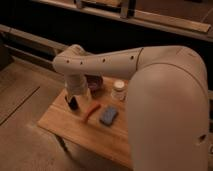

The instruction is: Place the ceramic cup over the eraser

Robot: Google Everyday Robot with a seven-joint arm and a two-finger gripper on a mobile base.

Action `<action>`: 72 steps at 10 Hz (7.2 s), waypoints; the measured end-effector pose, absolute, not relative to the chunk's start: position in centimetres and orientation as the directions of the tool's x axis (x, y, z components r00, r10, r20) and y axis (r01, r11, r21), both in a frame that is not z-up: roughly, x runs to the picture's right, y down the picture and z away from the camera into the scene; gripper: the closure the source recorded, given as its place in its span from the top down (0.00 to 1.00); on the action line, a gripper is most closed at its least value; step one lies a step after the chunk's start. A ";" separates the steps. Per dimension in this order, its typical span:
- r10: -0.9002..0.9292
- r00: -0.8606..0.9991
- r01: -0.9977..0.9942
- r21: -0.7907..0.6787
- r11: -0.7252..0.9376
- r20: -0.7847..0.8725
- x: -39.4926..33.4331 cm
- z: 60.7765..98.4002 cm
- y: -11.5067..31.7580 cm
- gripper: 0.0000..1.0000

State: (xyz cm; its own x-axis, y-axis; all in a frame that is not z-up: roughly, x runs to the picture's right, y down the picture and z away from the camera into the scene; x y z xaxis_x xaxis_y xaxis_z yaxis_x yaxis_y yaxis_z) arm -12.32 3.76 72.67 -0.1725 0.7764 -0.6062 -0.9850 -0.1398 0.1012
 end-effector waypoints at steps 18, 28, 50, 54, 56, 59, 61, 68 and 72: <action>0.798 -0.438 -0.869 0.424 -0.256 -0.415 3.2 72.6 -7.3 0.65; 0.729 -0.454 -0.889 0.200 -0.413 -0.512 8.7 75.6 -10.0 0.65; 0.669 -0.474 -0.880 0.290 -0.376 -0.572 8.3 83.4 -4.1 0.65; 0.674 -0.470 -0.883 0.296 -0.365 -0.570 8.7 84.2 -2.5 0.65; 0.678 -0.471 -0.882 0.303 -0.360 -0.564 9.0 84.6 -1.8 0.61; 0.727 -0.457 -0.889 0.297 -0.350 -0.512 9.1 84.5 -2.5 0.32; 0.744 -0.446 -0.893 0.294 -0.339 -0.497 8.8 84.2 -2.5 0.12; 0.846 -0.394 -0.916 0.234 -0.326 -0.360 6.0 78.8 -6.1 0.00; 0.895 -0.410 -0.899 0.240 -0.365 -0.173 6.8 70.8 -8.1 0.00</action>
State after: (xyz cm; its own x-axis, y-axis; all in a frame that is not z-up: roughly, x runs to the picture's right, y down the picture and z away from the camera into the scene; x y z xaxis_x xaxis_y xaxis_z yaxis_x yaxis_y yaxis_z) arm 6.77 -8.12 70.79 -0.4101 0.8955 -0.1730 -0.8993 -0.3655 0.2401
